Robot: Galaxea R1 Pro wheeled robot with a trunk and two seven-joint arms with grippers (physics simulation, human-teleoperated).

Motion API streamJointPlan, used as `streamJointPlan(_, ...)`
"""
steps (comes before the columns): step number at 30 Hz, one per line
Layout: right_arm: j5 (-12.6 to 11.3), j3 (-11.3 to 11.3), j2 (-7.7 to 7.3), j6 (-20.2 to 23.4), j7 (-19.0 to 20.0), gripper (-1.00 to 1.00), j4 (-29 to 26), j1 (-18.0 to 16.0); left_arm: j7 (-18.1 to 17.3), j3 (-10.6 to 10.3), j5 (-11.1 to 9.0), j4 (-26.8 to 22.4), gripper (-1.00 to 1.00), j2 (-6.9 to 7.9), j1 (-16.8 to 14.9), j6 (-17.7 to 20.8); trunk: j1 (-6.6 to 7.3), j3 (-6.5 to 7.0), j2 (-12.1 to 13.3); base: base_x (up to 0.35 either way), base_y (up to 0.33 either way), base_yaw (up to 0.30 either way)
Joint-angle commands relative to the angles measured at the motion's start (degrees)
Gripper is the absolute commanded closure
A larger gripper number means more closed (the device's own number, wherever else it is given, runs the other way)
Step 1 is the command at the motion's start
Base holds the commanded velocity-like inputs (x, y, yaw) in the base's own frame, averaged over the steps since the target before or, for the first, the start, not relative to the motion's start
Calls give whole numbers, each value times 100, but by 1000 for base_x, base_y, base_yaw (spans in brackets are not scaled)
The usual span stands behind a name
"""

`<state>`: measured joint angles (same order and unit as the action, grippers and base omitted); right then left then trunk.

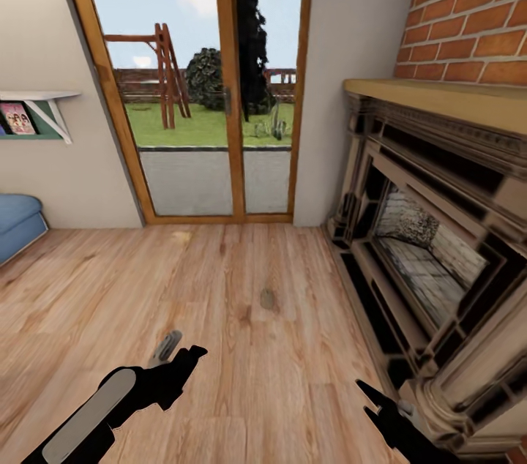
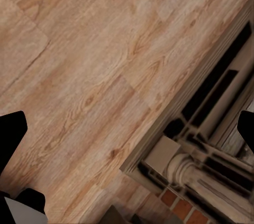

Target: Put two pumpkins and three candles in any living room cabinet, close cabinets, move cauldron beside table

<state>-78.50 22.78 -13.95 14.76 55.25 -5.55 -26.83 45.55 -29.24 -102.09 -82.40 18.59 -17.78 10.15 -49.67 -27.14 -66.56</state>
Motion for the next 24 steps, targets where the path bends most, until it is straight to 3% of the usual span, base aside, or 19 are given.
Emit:
streamJointPlan(1,-60,33,-3,53,18,-100,3,-5,27,-5,-13,-4,-100,4,-6,11,-3,-6,-3,267,176,16)
streamJointPlan(13,-57,33,-3,51,15,-100,3,-4,33,-20,-4,0,-100,4,-6,5,-3,-6,-3,271,169,2)
streamJointPlan(17,-53,61,5,72,-154,-100,5,-4,50,-23,2,3,-100,8,-6,5,-3,-6,-3,272,110,0)
streamJointPlan(19,-48,79,6,82,-539,-100,3,-5,60,-22,14,23,-100,24,-6,4,-3,-6,-3,264,39,0)
streamJointPlan(21,-45,92,4,85,-1197,-100,-22,-3,68,-13,175,109,-100,29,-7,4,-3,-6,-3,263,16,0)
streamJointPlan(24,-40,94,6,73,-2255,-100,-66,-5,109,3,774,257,-100,9,-13,6,-3,-6,-3,273,5,0)
